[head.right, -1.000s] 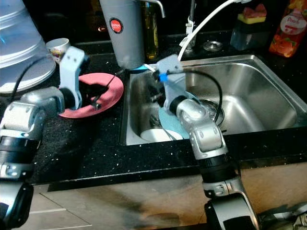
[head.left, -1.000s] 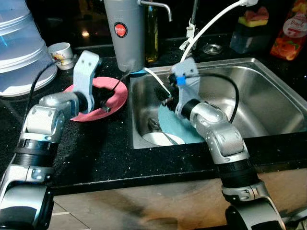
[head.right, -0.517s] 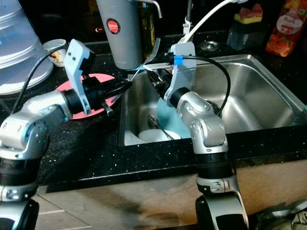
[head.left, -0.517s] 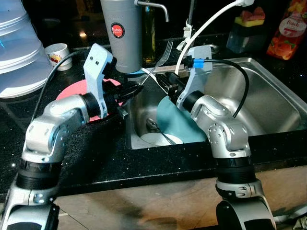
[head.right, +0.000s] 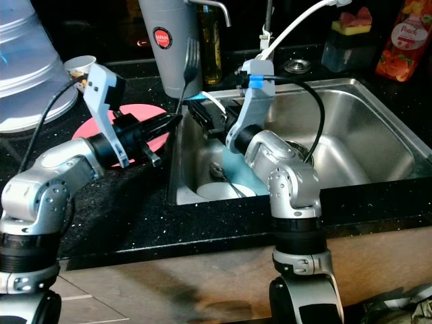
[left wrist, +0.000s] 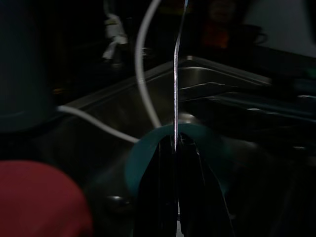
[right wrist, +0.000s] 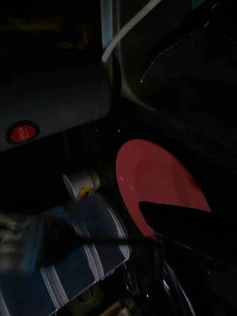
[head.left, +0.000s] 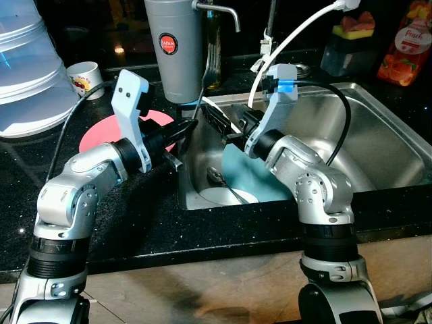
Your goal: Kitchen organization
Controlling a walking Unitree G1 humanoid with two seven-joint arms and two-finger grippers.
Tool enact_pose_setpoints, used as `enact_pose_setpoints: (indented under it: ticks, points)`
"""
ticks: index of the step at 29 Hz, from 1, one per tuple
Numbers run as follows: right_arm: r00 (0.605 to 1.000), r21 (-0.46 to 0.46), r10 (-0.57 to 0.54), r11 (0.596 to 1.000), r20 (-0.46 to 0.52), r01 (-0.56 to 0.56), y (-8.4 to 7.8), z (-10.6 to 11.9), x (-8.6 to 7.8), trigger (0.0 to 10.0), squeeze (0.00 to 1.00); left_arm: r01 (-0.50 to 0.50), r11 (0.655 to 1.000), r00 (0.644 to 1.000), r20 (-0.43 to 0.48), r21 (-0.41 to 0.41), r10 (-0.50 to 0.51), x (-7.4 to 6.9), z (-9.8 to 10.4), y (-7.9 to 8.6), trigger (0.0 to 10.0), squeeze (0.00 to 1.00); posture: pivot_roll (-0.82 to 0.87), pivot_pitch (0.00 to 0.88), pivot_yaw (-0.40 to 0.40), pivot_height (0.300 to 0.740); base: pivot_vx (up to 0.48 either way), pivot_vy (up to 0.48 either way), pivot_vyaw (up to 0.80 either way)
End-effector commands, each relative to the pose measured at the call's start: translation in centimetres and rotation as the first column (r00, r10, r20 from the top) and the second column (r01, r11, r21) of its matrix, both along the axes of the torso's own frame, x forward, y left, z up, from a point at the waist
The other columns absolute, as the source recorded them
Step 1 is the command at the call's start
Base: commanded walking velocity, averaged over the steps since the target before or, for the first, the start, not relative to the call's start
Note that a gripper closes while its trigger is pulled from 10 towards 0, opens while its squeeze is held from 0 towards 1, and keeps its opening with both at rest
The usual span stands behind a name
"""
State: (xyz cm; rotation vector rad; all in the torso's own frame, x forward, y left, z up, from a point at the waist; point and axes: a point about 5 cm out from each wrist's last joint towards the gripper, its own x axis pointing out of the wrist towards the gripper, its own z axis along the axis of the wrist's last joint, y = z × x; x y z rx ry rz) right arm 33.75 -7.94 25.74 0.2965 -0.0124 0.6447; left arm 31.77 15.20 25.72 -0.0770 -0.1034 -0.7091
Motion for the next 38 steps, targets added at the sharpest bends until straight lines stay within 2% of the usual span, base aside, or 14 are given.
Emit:
enact_pose_setpoints:
  ticks: [1, 4, 9, 15, 19, 26, 31, 32, 33, 34, 38]
  points:
    - [1.0, 0.02, 0.011, 1.0, 0.005, -0.011, 0.2, 0.5, -0.2, 10.0, 0.0, -0.037, 0.999, 0.999, 0.01, -0.005, 0.037, 0.2, 0.2, 0.5, 0.0, 0.0, 0.02, 0.024, 0.068, 0.74, 0.0, 0.0, 0.0]
    - [1.0, 0.031, 0.015, 0.999, 0.0, -0.015, 0.2, 0.6, -0.3, 10.0, 0.0, -0.05, 0.999, 0.999, 0.011, -0.017, 0.05, 0.4, 0.3, 0.7, 0.0, 0.0, 0.02, 0.024, 0.068, 0.74, 0.0, 0.0, 0.0]
    - [0.999, 0.094, 0.043, 0.995, -0.004, -0.042, 0.3, 1.3, -0.4, 10.0, 0.0, -0.012, 1.0, 1.0, 0.001, -0.004, 0.012, 0.0, -0.2, 0.0, 0.0, 0.0, 0.02, 0.016, 0.069, 0.74, 0.0, 0.0, 0.0]
    - [0.989, 0.189, 0.145, 0.971, 0.004, -0.143, 1.1, 2.1, -1.3, 10.0, 0.0, 0.018, 1.0, 1.0, -0.019, 0.019, -0.018, -0.3, -1.1, -1.0, 0.0, 0.0, 0.02, 0.013, 0.07, 0.74, 0.0, 0.0, 0.0]
    - [0.986, 0.16, 0.164, 0.974, 0.001, -0.162, 1.7, 1.8, -1.5, 10.0, 0.0, 0.049, 0.998, 0.999, -0.018, 0.029, -0.048, -0.5, -1.1, -1.7, 0.0, 0.0, 0.02, 0.015, 0.069, 0.74, 0.0, 0.0, 0.0]
    - [0.99, 0.105, 0.136, 0.986, -0.028, -0.132, 1.8, 1.2, -1.2, 10.0, 0.0, 0.097, 0.995, 0.995, -0.006, 0.017, -0.097, -1.1, -0.8, -2.7, 0.0, 0.0, 0.02, 0.02, 0.067, 0.74, 0.0, 0.0, 0.0]
    - [0.995, 0.099, 0.094, 0.991, -0.042, -0.09, 1.5, 1.0, -0.9, 10.0, 0.0, 0.124, 0.992, 0.992, -0.001, 0.02, -0.124, -1.5, -0.8, -3.1, 0.0, 0.0, 0.02, 0.023, 0.066, 0.74, 0.0, 0.0, 0.0]
    - [0.996, 0.106, 0.083, 0.991, -0.045, -0.078, 1.3, 1.0, -0.8, 6.1, 0.0, 0.128, 0.992, 0.992, -0.002, 0.021, -0.128, -1.5, -0.8, -3.2, 0.0, 0.0, 0.02, 0.023, 0.066, 0.74, 0.0, 0.0, 0.0]
    - [0.996, 0.106, 0.083, 0.991, -0.045, -0.078, 1.3, 1.0, -0.8, 6.1, 0.0, 0.128, 0.992, 0.992, -0.002, 0.021, -0.128, -1.5, -0.8, -3.2, 0.0, 0.0, 0.02, 0.023, 0.066, 0.74, 0.0, 0.0, 0.0]
    - [0.996, 0.114, 0.075, 0.991, -0.048, -0.069, 1.2, 1.0, -0.7, 0.1, 0.0, 0.128, 0.992, 0.992, -0.003, 0.02, -0.128, -1.5, -0.8, -3.2, 0.0, 0.0, 0.02, 0.025, 0.067, 0.74, 0.0, 0.0, 0.0]
    - [0.997, 0.138, 0.061, 0.989, -0.047, -0.054, 0.9, 1.2, -0.6, 0.0, 0.0, 0.119, 0.993, 0.993, -0.005, 0.022, -0.119, -1.4, -0.8, -3.1, 0.0, 0.0, 0.02, 0.028, 0.068, 0.74, 0.0, 0.0, 0.0]
